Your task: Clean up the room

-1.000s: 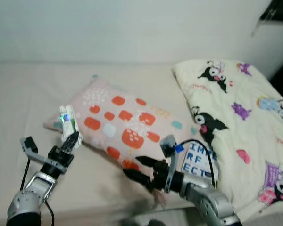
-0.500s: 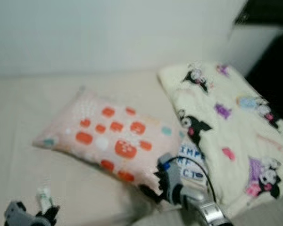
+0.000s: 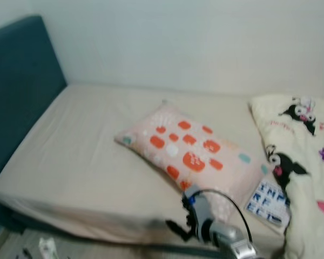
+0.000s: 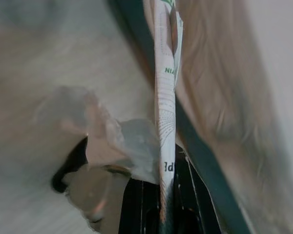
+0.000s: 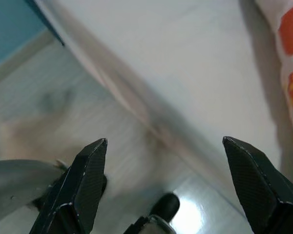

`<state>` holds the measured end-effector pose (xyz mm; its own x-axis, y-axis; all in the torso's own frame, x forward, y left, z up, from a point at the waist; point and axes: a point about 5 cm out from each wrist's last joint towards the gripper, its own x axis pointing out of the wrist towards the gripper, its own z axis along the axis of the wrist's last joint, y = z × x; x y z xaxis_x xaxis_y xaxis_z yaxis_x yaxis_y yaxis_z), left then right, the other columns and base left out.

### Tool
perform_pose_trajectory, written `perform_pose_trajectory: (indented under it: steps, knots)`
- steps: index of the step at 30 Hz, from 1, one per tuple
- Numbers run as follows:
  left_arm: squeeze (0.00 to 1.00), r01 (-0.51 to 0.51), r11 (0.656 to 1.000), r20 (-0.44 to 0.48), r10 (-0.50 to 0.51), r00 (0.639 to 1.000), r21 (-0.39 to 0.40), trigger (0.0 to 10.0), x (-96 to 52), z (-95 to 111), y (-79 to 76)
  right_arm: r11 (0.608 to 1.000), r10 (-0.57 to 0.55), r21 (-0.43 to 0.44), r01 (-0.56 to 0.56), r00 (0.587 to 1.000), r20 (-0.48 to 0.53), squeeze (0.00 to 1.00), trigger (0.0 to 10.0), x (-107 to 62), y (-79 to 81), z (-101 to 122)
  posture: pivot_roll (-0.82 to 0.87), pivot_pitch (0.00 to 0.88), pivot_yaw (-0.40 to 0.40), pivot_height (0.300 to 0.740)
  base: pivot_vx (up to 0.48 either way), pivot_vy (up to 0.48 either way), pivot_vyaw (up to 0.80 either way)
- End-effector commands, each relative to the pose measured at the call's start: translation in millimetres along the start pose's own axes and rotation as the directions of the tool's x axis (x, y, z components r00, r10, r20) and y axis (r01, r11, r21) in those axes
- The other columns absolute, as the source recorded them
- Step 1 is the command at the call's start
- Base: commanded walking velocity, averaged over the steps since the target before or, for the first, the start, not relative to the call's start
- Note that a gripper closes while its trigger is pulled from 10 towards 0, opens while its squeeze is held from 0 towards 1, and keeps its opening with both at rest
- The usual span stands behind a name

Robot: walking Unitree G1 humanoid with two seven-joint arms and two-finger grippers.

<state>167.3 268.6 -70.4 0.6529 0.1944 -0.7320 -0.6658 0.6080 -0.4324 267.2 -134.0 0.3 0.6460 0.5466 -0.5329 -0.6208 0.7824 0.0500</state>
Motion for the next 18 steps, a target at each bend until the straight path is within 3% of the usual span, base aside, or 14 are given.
perform_pose_trajectory:
  steps: [1, 12, 18]
  knots:
    - [0.00, -0.014, 0.999, -0.007, 0.014, 1.000, 0.048, 10.0, 0.0, -3.0, 0.1, 1.000, 0.002, 0.010, -0.002, 1.000, -0.008, 0.00, 10.0, -0.3, 2.3, -6.4, -0.16, 0.095, -0.064, 0.728, 0.000, 0.000, 0.66]
    - [0.00, -0.024, 0.979, -0.015, 0.028, 1.000, 0.203, 10.0, 2.3, -6.5, -7.2, 1.000, 0.003, 0.031, -0.002, 1.000, -0.008, 0.00, 10.0, 3.8, 4.3, -13.6, -0.15, 0.090, -0.059, 0.728, 0.000, 0.000, 0.66]
    - [0.00, -0.028, 0.974, -0.018, 0.033, 0.999, 0.223, 10.0, 2.4, -7.7, -7.6, 0.999, -0.009, 0.035, 0.009, 1.000, -0.021, 0.00, 10.0, 3.7, 3.3, -17.1, -0.15, 0.090, -0.059, 0.728, 0.000, 0.000, 0.66]
